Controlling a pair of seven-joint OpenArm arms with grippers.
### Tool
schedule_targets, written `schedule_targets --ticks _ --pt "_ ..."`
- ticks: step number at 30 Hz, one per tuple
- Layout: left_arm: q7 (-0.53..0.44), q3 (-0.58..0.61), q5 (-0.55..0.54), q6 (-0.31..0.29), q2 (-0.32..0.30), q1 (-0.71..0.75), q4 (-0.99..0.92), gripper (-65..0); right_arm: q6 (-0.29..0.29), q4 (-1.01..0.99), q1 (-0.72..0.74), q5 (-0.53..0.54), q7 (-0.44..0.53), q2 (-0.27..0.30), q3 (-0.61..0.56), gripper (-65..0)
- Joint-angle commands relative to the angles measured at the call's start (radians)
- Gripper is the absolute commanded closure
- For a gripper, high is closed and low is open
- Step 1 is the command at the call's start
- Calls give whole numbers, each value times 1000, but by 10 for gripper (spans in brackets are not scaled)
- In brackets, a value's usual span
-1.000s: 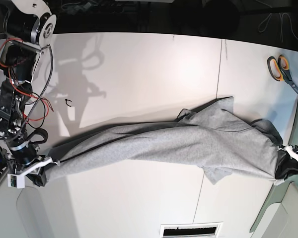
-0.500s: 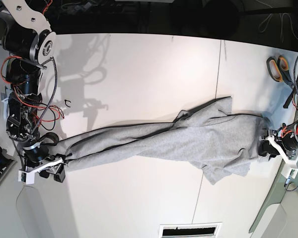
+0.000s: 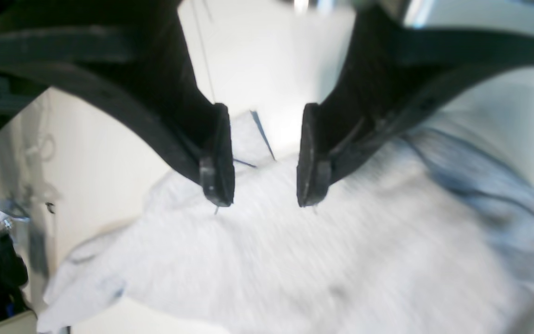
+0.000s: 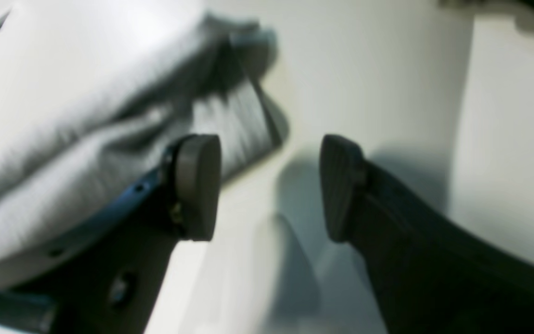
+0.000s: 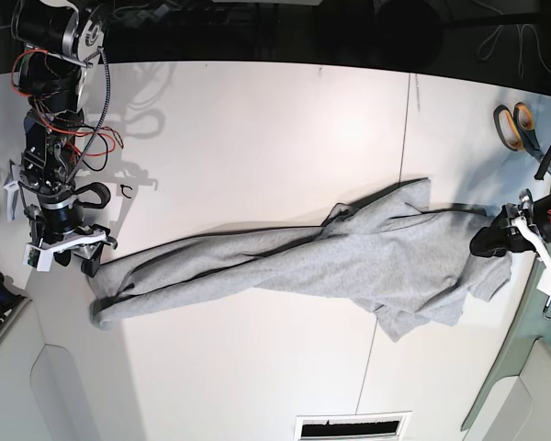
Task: Layout the t-shirt on the table in an organized manner, then fold the t-shirt properly
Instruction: 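Drag the shirt end with the left gripper toward the robot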
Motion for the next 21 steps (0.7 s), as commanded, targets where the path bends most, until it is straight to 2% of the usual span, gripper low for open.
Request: schedule_targets --ticks 1,8,15,18,21 --pt "-10 -8 -21 -9 -15 4 14 -260 8 12 31 8 28 7 1 -336" --pt "-5 -8 -17 -9 43 57 14 -260 16 -40 93 -1 6 -61 -25 -336" --pt "-12 -8 25 -9 124 98 14 -261 14 -61 96 -29 7 -102 -127 -336" --pt "-85 -8 125 -9 175 102 14 -261 11 -62 95 -30 7 -120 -159 -333" --pt "-183 -7 256 52 223 102 13 -261 9 -66 95 -30 -5 -139 -168 -276"
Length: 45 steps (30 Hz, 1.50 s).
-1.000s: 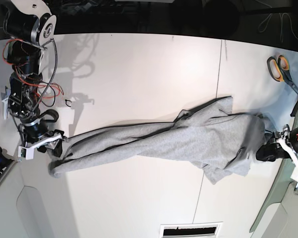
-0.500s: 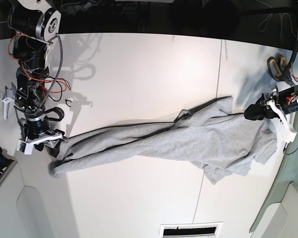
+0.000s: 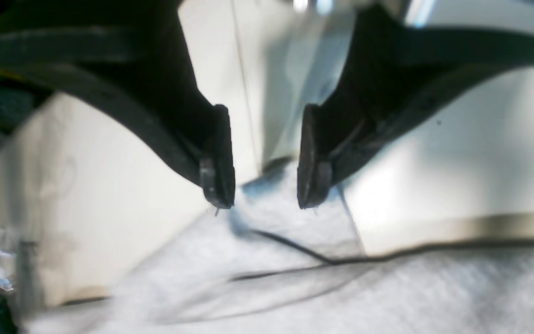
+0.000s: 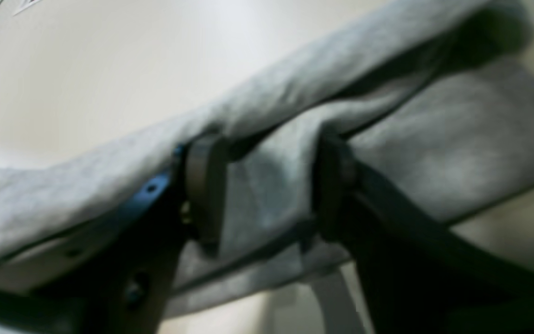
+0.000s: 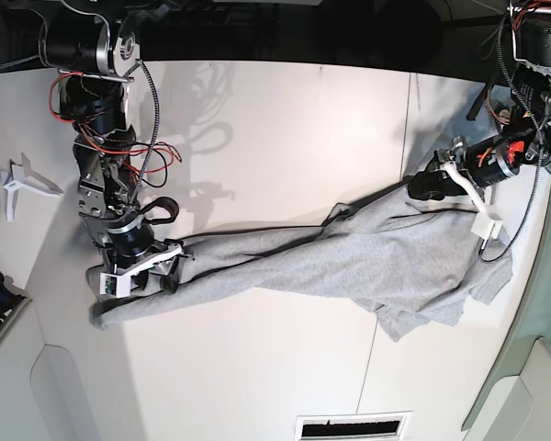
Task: Layout the t-shirt on the table in an organized manner, then fold the t-shirt properly
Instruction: 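Drag the shirt end with the left gripper toward the robot, then grasp the shirt body with both grippers and pull it apart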
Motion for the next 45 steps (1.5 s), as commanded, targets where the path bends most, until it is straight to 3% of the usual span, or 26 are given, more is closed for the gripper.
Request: schedule_targets --ticks 1,6,8,10,11,13,17,26,30,34,39,43,45 --pt "-34 -6 7 11 -4 -14 14 -261 5 11 29 7 19 -2 -1 -265" --pt "-72 -3 91 42 47 -16 14 -260 5 11 29 3 19 -12 -1 -265" --pt "-72 -3 115 42 64 -16 14 -209 5 11 29 -24 19 -14 -1 -252" --pt "-74 -3 124 42 74 -16 14 -38 5 11 30 -62 20 -14 -1 -167" --pt "-84 -3 124 42 76 -16 14 0 5 11 32 -84 20 -14 -1 -105" --pt "-124 -3 118 40 71 -16 14 0 23 11 35 -138 30 -14 -1 0" --pt "-150 -4 21 -66 12 -21 57 0 140 31 42 -244 62 -11 -1 0" --pt "-131 -4 -40 -70 -201 -34 360 0 148 276 27 -172 60 23 -1 0" --pt "-58 -6 -94 -26 -264 -87 385 0 147 380 31 -172 24 23 0 0" --pt "23 -6 -161 -27 -262 -106 385 0 147 414 30 -138 -77 22 0 0" --pt "30 -5 -164 -27 -214 -41 385 0 129 413 -9 -126 -97 22 1 -21" --pt "27 -5 -155 -26 -127 22 381 -189 28 412 -65 -119 -98 21 2 -216" --pt "13 -4 -108 -26 -73 38 371 -233 -45 412 -92 -119 -97 22 2 -261"
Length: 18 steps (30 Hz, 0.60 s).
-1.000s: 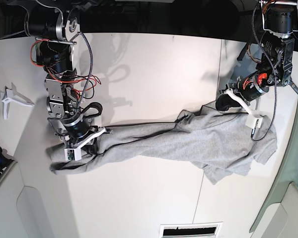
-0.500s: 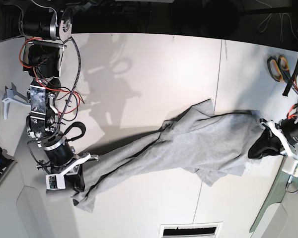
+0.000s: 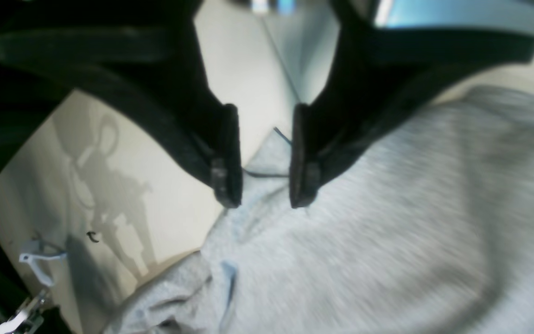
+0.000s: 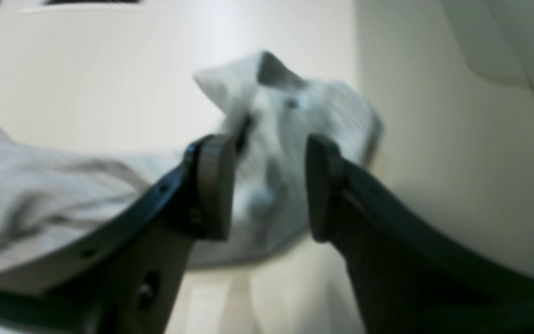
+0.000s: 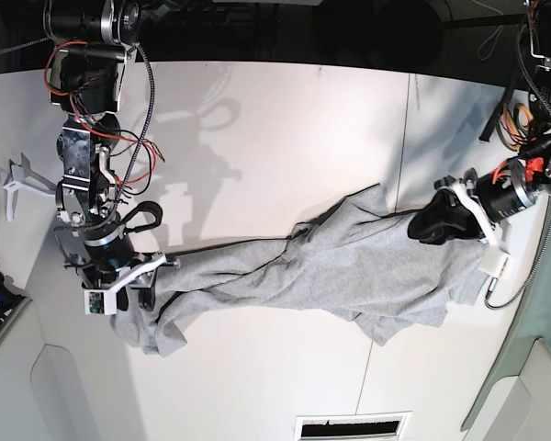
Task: Layout the t-shirt on the table in an organized manner, then fold the t-shirt properly
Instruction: 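Grasp the shirt body with both grippers and pull it apart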
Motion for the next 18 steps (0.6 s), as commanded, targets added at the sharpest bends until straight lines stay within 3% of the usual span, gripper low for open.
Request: schedule_targets --ticks 1,3,10,12,15,18 --pt "-32 -3 10 -4 5 -11 6 -237 -29 18 15 11 29 5 2 -267" --pt "-58 20 80 2 49 -8 -19 -237 -71 18 -4 11 29 5 2 -267" --pt "-301 235 418 148 129 -47 -149 -241 -70 18 -19 21 31 -3 2 -267" --pt "-323 299 499 203 134 -79 -162 -241 -77 18 -17 37 28 -3 2 -272" --pt "-329 376 555 287 134 -125 -162 -242 -78 18 -17 53 28 -3 2 -353" --pt "-322 409 631 334 134 -159 -162 -242 -77 18 -15 53 28 -3 2 -373"
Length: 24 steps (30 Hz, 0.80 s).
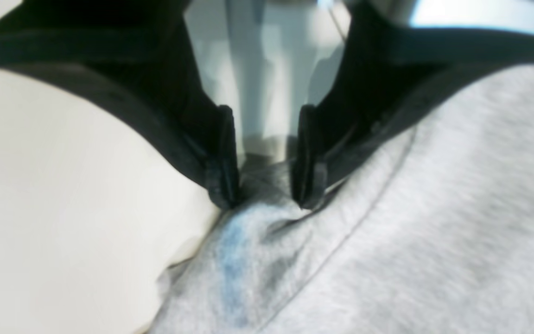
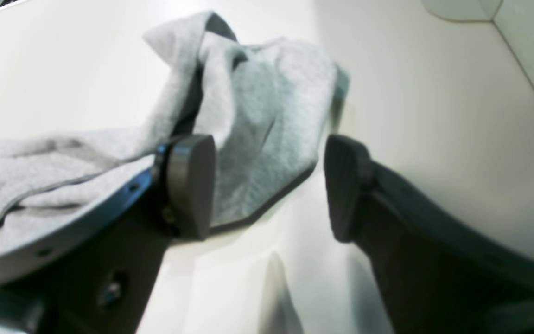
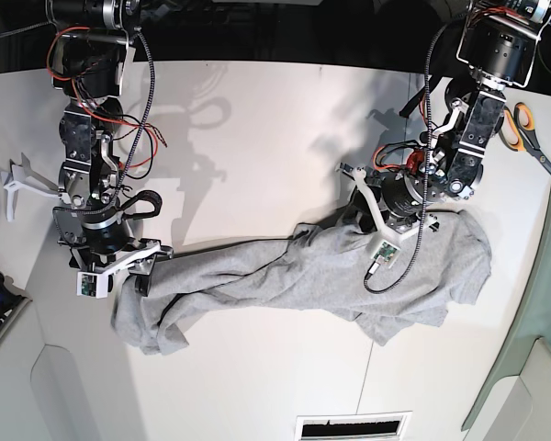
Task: Layout the t-shirt on the table in an organized manner, then fold the t-shirt properly
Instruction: 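Grasp the shirt body with both grippers and pull it apart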
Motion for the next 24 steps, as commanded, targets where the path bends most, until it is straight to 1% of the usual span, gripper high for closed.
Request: schedule_targets --ticks 1,4,8,10,12,15,19,21,22,24 --pt "-4 -3 8 7 -8 -27 15 -242 -5 18 25 7 27 1 0 -373" --pt "27 -3 20 6 -8 -46 16 -242 -4 18 33 8 27 0 0 -373" --pt "29 -3 20 7 -8 -48 45 -242 1 18 55 61 18 -3 0 -373" --pt "29 -3 20 7 -8 -49 64 -242 5 17 69 59 4 -16 0 -373" --pt "29 -3 21 7 -8 -48 79 -242 24 16 79 60 0 -32 -5 -373" --pt "29 -3 21 8 -6 -48 97 -242 25 10 94 59 0 -54 -19 -373" --pt "33 -3 21 58 -6 -48 102 -241 19 -21 125 47 0 -63 -42 -373" --pt "33 -3 22 96 -6 -48 104 -241 -8 -74 154 31 7 -63 -43 -373" --pt "33 -3 22 103 -6 -48 104 -241 -20 -112 170 21 19 -63 -43 -373" --pt "33 -3 22 100 -6 -48 105 -241 -23 -200 204 21 63 -63 -43 -373"
